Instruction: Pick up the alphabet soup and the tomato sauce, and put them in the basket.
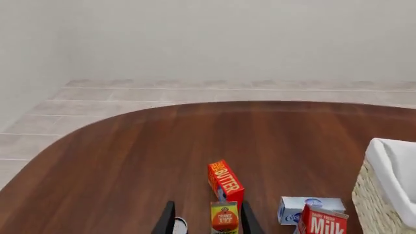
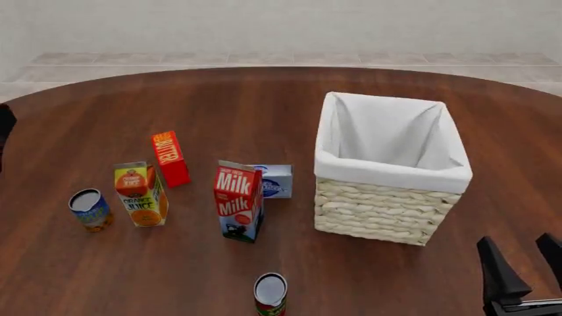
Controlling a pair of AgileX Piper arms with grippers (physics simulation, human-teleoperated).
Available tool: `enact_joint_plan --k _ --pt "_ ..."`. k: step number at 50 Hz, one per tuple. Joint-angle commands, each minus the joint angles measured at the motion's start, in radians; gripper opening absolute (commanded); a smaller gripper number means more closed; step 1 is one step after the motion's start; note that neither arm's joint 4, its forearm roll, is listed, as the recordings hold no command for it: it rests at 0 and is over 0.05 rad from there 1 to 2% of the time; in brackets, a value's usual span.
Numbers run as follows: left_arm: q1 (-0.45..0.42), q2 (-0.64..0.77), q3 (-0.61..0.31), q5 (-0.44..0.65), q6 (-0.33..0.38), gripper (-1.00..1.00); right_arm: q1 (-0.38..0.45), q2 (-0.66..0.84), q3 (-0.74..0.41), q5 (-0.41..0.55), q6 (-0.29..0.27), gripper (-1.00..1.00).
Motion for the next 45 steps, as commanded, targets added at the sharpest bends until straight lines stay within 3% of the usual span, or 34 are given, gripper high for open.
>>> enact_joint_plan --k 1,3,15,20,34,38,41,45 --pt "0.056 0.144 -0.086 0.11 -0.078 1.0 0.004 -0.004 0.0 0.002 0.0 1.0" --pt "0.048 0.169 -0.089 0.123 -0.127 1.0 0.006 -0.005 -0.001 0.003 0.002 1.0" --pt "0.054 0.241 -0.086 0.129 -0.099 1.0 0.009 -0.007 0.0 0.006 -0.001 1.0" --pt "0.05 0.265 -0.066 0.134 -0.122 1.0 0.018 -0.008 0.001 0.009 -0.002 1.0" --pt "0.12 0.322 -0.018 0.125 -0.044 1.0 0.011 -0.007 0.001 0.009 -0.005 1.0" --pt "0.131 0.33 -0.006 0.108 -0.058 1.0 0.013 -0.006 0.001 0.009 -0.005 1.0" --pt "0.153 0.351 0.013 0.092 -0.013 1.0 0.011 -0.008 0.001 0.012 -0.004 1.0" --pt "0.158 0.369 0.033 0.071 -0.025 1.0 0.011 -0.009 0.001 0.013 -0.002 1.0"
